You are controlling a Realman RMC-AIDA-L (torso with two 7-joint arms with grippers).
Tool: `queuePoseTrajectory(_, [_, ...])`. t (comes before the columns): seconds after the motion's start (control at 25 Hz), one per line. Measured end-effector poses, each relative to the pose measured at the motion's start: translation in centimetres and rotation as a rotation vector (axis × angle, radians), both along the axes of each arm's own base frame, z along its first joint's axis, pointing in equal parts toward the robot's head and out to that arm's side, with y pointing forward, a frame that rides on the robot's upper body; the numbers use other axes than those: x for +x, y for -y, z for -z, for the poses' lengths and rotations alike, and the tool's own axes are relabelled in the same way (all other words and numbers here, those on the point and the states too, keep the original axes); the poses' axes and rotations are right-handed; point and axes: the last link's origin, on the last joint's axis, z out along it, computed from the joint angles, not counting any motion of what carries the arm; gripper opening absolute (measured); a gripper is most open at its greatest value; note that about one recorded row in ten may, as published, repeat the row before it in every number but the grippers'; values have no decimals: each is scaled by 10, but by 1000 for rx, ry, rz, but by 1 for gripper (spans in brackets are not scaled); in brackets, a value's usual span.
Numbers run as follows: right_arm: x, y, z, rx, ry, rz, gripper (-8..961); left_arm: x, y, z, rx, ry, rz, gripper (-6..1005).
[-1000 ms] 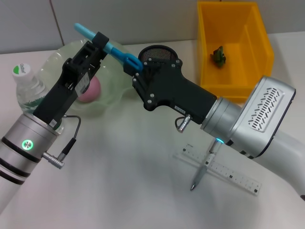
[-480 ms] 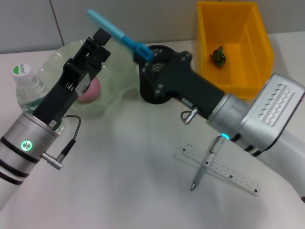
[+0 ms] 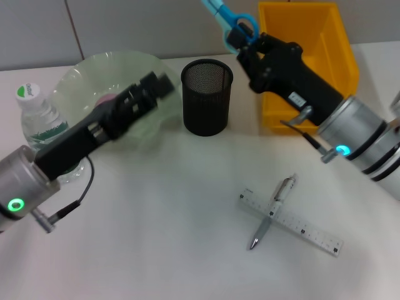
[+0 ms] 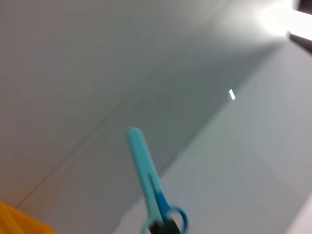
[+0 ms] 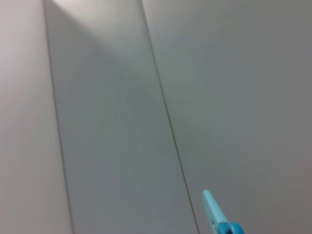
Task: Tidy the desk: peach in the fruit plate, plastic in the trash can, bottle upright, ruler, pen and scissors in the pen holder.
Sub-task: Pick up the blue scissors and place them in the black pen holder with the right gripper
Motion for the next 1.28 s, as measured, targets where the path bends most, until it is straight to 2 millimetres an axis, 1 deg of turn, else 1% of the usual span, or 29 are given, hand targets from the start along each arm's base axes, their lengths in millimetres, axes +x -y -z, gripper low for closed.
queuePoseTrajectory(0.04, [2,-1,-4,-26,-2,-3,95,-3,2,-3,20,-44,42,817])
queuePoseTrajectory(0.08, [7,-6,-15,-91,2,-12,96,-5,4,-5,34,-79,74,816])
queuePoseTrajectory(0.12, [7,-6,-15,-91,2,-12,97,-5,4,-5,34,-79,74,814])
queuePoseTrajectory(0.16, [8,-8,-19,-120,8,-16,97,-11,11,-9,69,-197,188,813])
queuePoseTrajectory(0.2, [10,-11,-26,-159,19,-19,98,-11,11,-9,69,-197,188,813])
queuePoseTrajectory(0.24, [10,-13,-31,-186,33,-23,98,-12,13,-11,83,-241,233,813])
queuePoseTrajectory(0.28, [10,-17,-44,-242,60,-22,99,-15,18,-9,76,-288,275,813])
queuePoseTrajectory(0.32, [10,-17,-44,-242,60,-22,99,-15,18,-9,76,-288,275,813])
queuePoseTrajectory(0.36, [10,-20,-52,-266,78,-21,100,-17,20,-8,77,-317,298,813])
queuePoseTrajectory(0.4, [10,-22,-60,-292,91,-13,101,-23,23,-5,93,-392,336,813])
queuePoseTrajectory(0.44, [9,-24,-69,-305,107,-12,101,-26,24,-5,101,-413,339,813])
queuePoseTrajectory(0.48, [5,-27,-87,-353,139,0,102,-30,24,-5,109,-431,338,813])
queuePoseTrajectory(0.52, [5,-27,-87,-353,139,0,102,-30,24,-5,109,-431,338,813])
queuePoseTrajectory(0.64, [0,-32,-109,-428,207,49,104,-41,25,-7,128,-482,319,813])
queuePoseTrajectory(0.68, [-2,-35,-121,-489,255,104,105,-41,25,-7,128,-482,319,813])
queuePoseTrajectory(0.72, [-2,-35,-121,-489,255,104,105,-41,25,-7,128,-482,319,813])
queuePoseTrajectory(0.84, [-11,-41,-137,-575,322,177,107,-48,28,-7,135,-500,294,813])
queuePoseTrajectory(0.88, [-18,-45,-145,-623,366,223,108,-49,28,-7,133,-503,293,813])
queuePoseTrajectory(0.92, [-18,-45,-145,-623,366,223,108,-49,28,-7,133,-503,293,813])
queuePoseTrajectory(1.04, [-31,-53,-153,-680,455,276,110,-53,30,-7,135,-509,276,813])
queuePoseTrajectory(1.08, [-41,-59,-154,-710,519,311,111,-53,30,-7,136,-509,272,813])
queuePoseTrajectory(1.12, [-41,-59,-154,-710,519,311,111,-53,30,-7,136,-509,272,813])
queuePoseTrajectory(1.24, [-59,-72,-152,-731,622,363,113,-54,31,-5,142,-516,266,813])
queuePoseTrajectory(1.28, [-73,-79,-148,-734,687,377,114,-54,31,-5,142,-517,267,813])
